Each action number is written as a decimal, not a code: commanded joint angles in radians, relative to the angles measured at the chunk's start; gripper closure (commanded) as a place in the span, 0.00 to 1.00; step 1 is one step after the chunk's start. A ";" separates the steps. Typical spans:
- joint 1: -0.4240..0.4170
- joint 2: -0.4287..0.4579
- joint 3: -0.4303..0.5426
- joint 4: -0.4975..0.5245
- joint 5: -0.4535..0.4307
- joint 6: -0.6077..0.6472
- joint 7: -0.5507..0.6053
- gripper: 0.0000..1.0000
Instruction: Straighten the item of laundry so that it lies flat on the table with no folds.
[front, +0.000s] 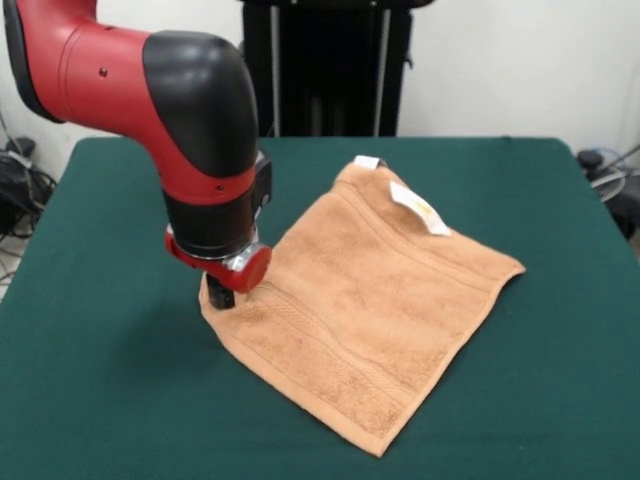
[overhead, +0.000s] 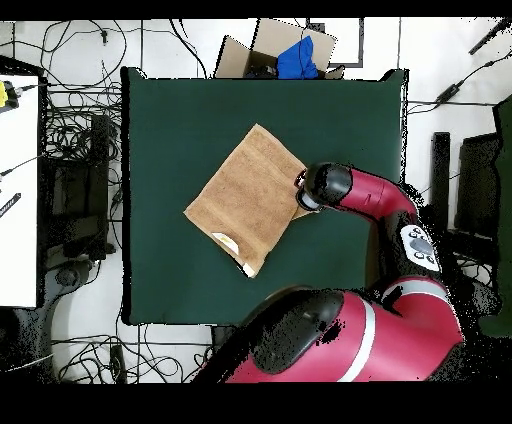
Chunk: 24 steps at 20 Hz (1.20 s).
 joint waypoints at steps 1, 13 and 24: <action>-0.008 0.063 0.053 -0.133 -0.080 -0.051 -0.070 1.00; -0.059 0.122 0.114 -0.240 -0.086 0.004 -0.182 1.00; -0.083 0.177 0.174 -0.353 -0.106 0.044 -0.260 1.00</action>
